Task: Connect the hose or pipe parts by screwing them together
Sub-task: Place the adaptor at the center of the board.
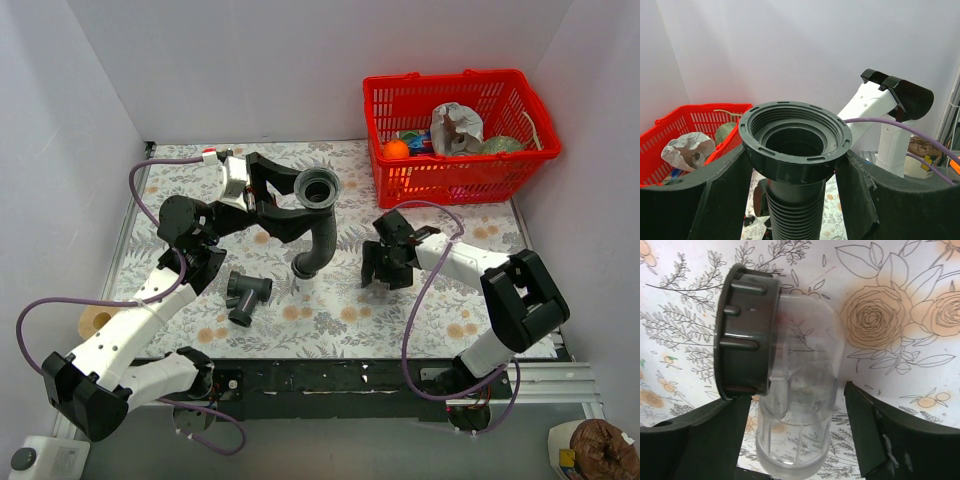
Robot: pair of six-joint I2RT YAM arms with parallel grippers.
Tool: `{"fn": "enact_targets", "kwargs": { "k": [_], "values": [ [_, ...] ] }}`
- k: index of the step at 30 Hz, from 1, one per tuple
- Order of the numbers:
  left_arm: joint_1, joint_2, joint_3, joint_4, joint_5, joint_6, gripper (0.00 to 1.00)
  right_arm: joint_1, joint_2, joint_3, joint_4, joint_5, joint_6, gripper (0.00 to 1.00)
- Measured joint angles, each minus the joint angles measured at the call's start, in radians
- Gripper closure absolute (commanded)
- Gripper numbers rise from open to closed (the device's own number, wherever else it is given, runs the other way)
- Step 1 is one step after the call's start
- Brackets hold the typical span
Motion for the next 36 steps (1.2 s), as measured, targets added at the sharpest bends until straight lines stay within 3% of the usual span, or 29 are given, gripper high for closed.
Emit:
{"fn": "enact_targets", "kwargs": {
  "k": [4,12,19,22,25,26,29,36],
  "values": [
    [0.000,0.000,0.000,-0.001,0.006,0.002,1.00,0.000,0.028,0.037,-0.051,0.010,-0.035,0.15],
    [0.003,-0.003,0.000,0.000,0.021,0.002,1.00,0.000,0.104,0.133,-0.140,0.011,-0.096,0.27],
    [0.003,-0.014,0.000,-0.001,0.041,0.004,1.00,0.000,0.200,0.233,-0.179,-0.016,-0.146,0.27],
    [0.003,-0.021,0.000,0.000,0.050,0.007,1.00,0.000,0.219,0.257,-0.190,-0.019,-0.164,0.35],
    [0.003,-0.026,0.000,0.003,0.056,0.008,1.00,0.000,0.225,0.264,-0.195,-0.027,-0.173,0.54],
    [0.003,-0.027,0.000,0.003,0.057,0.008,1.00,0.000,0.225,0.270,-0.193,-0.031,-0.174,0.74],
    [0.003,-0.029,0.000,0.002,0.064,0.012,1.00,-0.003,0.227,0.273,-0.189,-0.043,-0.184,0.98],
    [0.003,-0.029,0.000,-0.022,0.083,0.019,1.00,-0.011,0.226,0.275,-0.188,-0.073,-0.192,0.99]
  ]
}}
